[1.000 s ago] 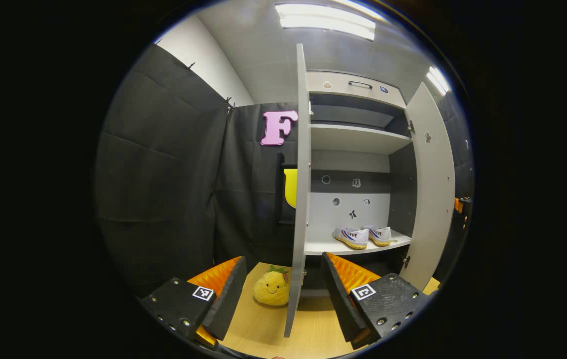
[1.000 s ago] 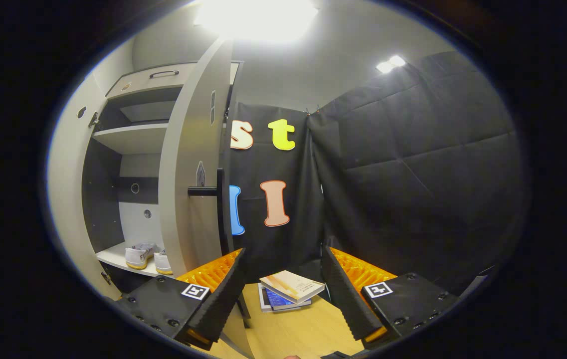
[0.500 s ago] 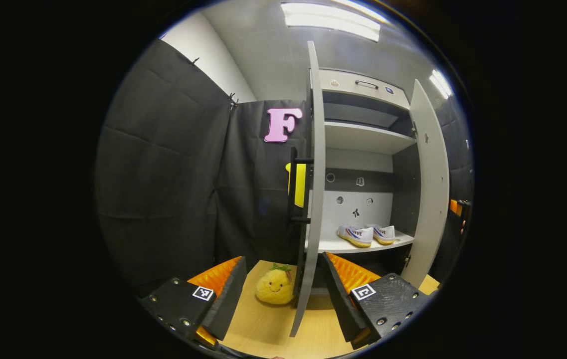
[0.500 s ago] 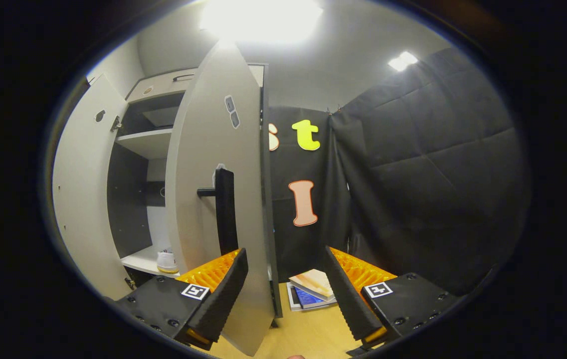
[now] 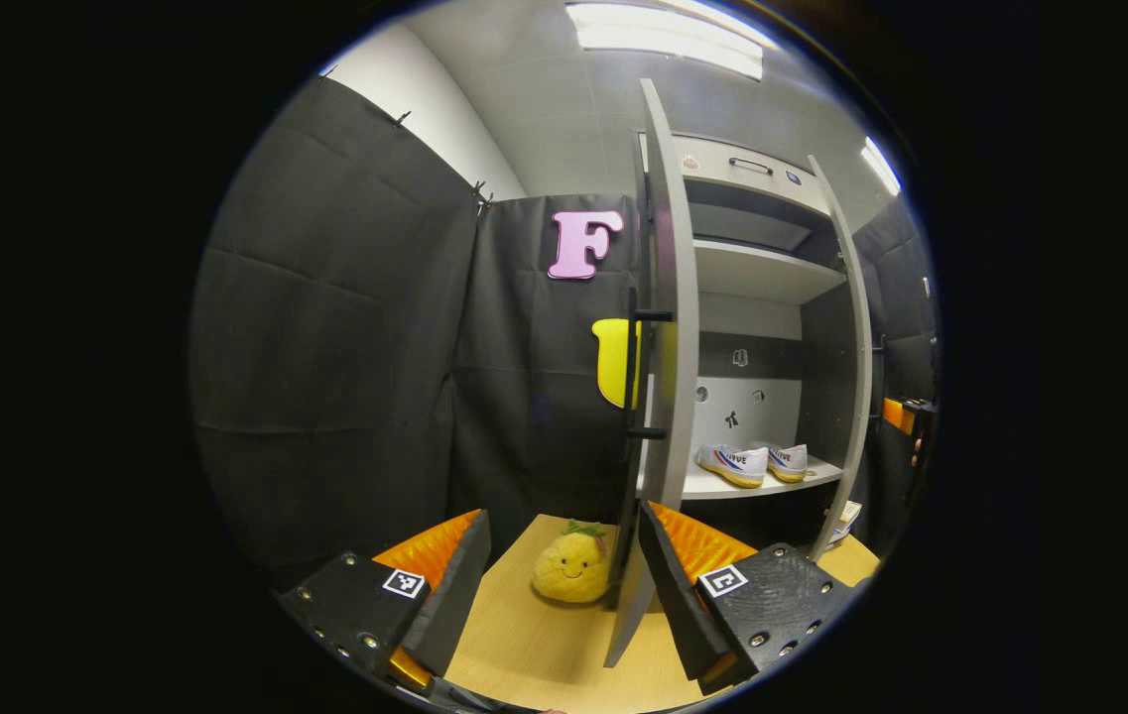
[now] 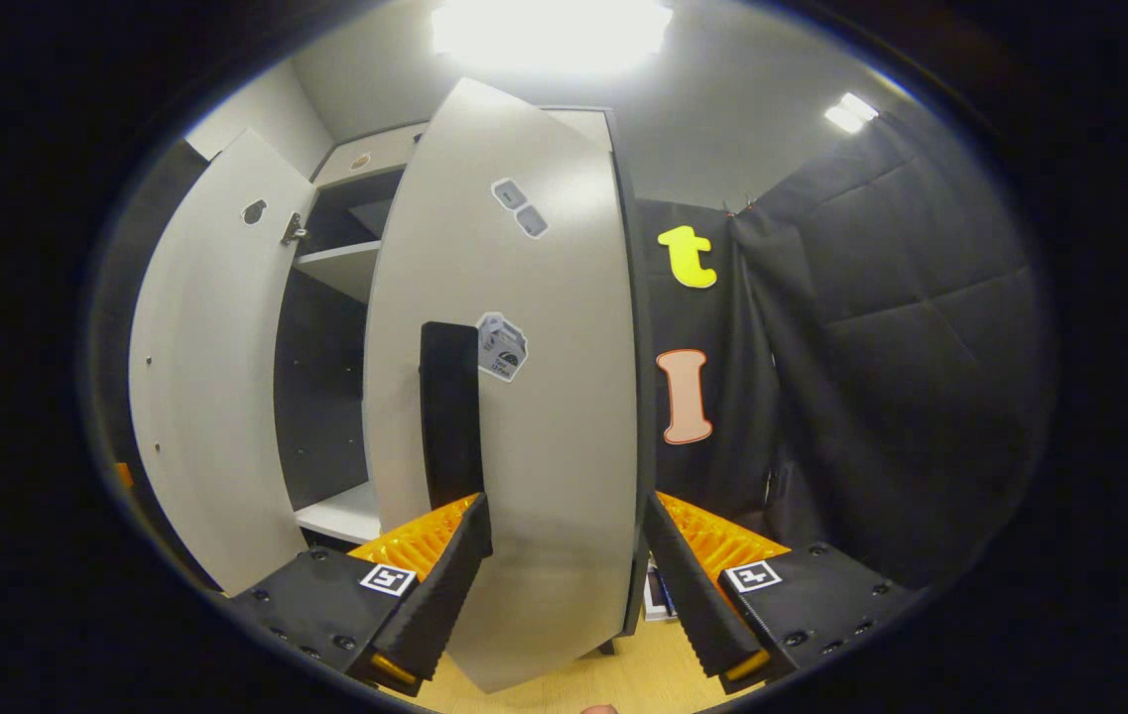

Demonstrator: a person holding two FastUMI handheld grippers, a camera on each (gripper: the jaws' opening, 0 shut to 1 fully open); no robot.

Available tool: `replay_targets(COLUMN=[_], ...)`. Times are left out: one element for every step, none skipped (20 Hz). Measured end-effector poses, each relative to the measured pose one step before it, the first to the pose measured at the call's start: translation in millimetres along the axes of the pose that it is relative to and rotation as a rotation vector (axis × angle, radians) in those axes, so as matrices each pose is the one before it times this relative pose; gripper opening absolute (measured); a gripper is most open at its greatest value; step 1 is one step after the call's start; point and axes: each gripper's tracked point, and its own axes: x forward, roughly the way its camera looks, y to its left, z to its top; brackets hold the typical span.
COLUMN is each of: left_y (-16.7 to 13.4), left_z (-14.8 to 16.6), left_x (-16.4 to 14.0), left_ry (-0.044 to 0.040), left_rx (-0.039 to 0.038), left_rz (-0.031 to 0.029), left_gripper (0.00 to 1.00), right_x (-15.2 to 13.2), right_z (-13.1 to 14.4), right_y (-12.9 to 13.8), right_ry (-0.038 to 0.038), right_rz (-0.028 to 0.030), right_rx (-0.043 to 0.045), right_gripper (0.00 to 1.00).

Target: Grab one shoe with the right hand and put it into the shoe cabinet, grab the other shoe with the left hand and put it into the shoe cabinet; then close the right door with the right hand and the left door with the left hand.

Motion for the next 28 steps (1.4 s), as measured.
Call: replay_targets(left_y=[2.63, 3.64, 3.04, 2.16, 3.06, 5.01, 3.75, 2.02, 1.79, 2.16, 0.72, 0.5, -0.86, -2.67, -3.8, -4.75, -5.64, 0.26, -0.66, -1.97, -0.76, -2.21, -2.21, -3.96, -4.75, -7.06, -8.81, -7.32], left_z=[1.18, 1.61, 2.63, 1.87, 2.33, 2.53, 3.71, 4.15, 4.55, 3.13, 3.23, 3.25, 2.2, 0.3, 0.01, 0.37, -1.44, -1.7, 2.35, 0.27, 0.65, -0.15, 1.33, 0.67, 1.52, 0.04, 1.18, -0.27], left_x=[2.0, 2.17, 3.99, 4.57, 5.79, 6.6, 7.01, 5.84, 6.67, 5.44, 7.26, 7.73, 7.78, 6.59, 5.4, 3.93, 3.3, 2.95, -1.02, -1.12, -0.34, -0.04, -0.2, -0.88, -1.19, -2.54, -1.48, -1.37], left_ry=[-0.00012, -0.00163, -0.00212, 0.00307, 0.00058, -0.00182, -0.00589, -0.00547, -0.00766, -0.00801, -0.00694, -0.00613, -0.00392, -0.00031, 0.00248, -0.00039, 0.00344, 0.00055, -0.0077, 0.00284, 0.00165, 0.00423, -0.00091, 0.00075, -0.00211, -0.00102, 0.0004, 0.00082], left_rx=[-0.00066, -0.00348, -0.00622, -0.00844, -0.0063, -0.0049, -0.00522, -0.00526, -0.00261, -0.00027, 0.0003, -0.00398, -0.00862, -0.01101, -0.00976, -0.0069, -0.00231, 0.01404, 0.01918, 0.00823, 0.00044, 0.0025, 0.00759, 0.0099, 0.01012, 0.00912, 0.00283, -0.00042], left_rz=[0.00592, 0.00522, -0.00063, -0.00138, 0.00295, 0.01012, 0.01072, 0.00834, 0.00275, 0.0033, 0.00286, 0.00143, -0.00188, -0.00673, -0.00575, -0.00994, -0.00597, 0.00903, 0.00002, -0.00322, -0.00334, -0.00671, -0.00159, -0.00237, -0.00381, -0.00885, -0.01319, -0.01485], left_gripper=[0.8, 0.8, 0.8, 0.8, 0.8, 0.8, 0.8, 0.81, 0.81, 0.8, 0.8, 0.8, 0.8, 0.8, 0.8, 0.8, 0.81, 0.81, 0.8, 0.79, 0.8, 0.8, 0.8, 0.8, 0.8, 0.8, 0.8, 0.8], right_x=[0.94, -0.09, -0.62, -0.56, -1.78, -2.35, -3.01, -2.91, -3.03, -2.87, -1.96, -2.81, -3.21, -3.2, -2.03, -2.41, -1.18, -1.28, -0.56, -0.4, 1.17, 0.36, -0.17, 0.23, 0.72, 1.41, 0.72, 0.08], right_z=[-2.6, -1.95, -2.8, -2.48, -4.37, -3.94, -3.7, -2.91, -4.54, -4.26, -4.8, -4.19, -3.84, -2.54, -2.74, -2.31, -2.31, -2.15, -2.09, -1.56, -2.72, -1.21, -0.34, 0.87, -0.99, -1.68, -2.24, -1.07], right_y=[1.31, -0.26, 0.03, -2.2, -3.53, -5.42, -7.05, -6.9, -8.36, -6.44, -4.54, -5.41, -5.22, -4.77, -4.29, -5.27, -5.53, -4.36, -3.65, -2.97, -2.82, -1.91, -0.52, 0.21, 0.36, 0.0, -1.15, 0.09], right_ry=[0.00382, 0.00245, 0.00246, 0.00303, 0.00756, 0.00791, 0.00754, 0.0048, 0.00691, 0.01034, 0.0128, 0.01051, 0.00849, 0.00648, 0.00625, 0.00486, 0.00464, 0.00494, 0.00429, 0.00295, 0.00627, 0.00233, -0.0021, -0.00437, -0.00226, 0.0036, 0.00397, 0.00278], right_rz=[0.00452, 0.00317, 0.00426, -0.00077, -0.00392, -0.00698, -0.00884, -0.01159, -0.01518, -0.0094, -0.00767, -0.00723, -0.00647, -0.00614, -0.00658, -0.00664, -0.0074, -0.00506, -0.00173, -0.00172, -0.00192, -0.00006, 0.00171, 0.00304, 0.0041, 0.00296, 0.00268, 0.00347], right_rx=[0.0023, 0.00322, -0.00037, -0.00528, -0.00657, -0.00475, -0.00187, -0.0025, -0.00822, -0.01047, -0.00946, -0.00605, -0.00282, -0.0024, -0.00586, -0.00839, -0.00794, -0.00422, -0.00111, 0.00062, 0.00135, 0.00527, 0.00897, 0.00809, 0.00291, -0.00161, -0.00147, 0.00162], right_gripper=[0.97, 0.97, 0.97, 0.97, 0.98, 0.98, 0.98, 0.98, 0.98, 0.98, 0.98, 0.98, 0.98, 0.98, 0.98, 0.98, 0.98, 0.98, 0.98, 0.98, 0.98, 0.98, 0.98, 0.98, 0.94, 0.94, 0.98, 0.98])
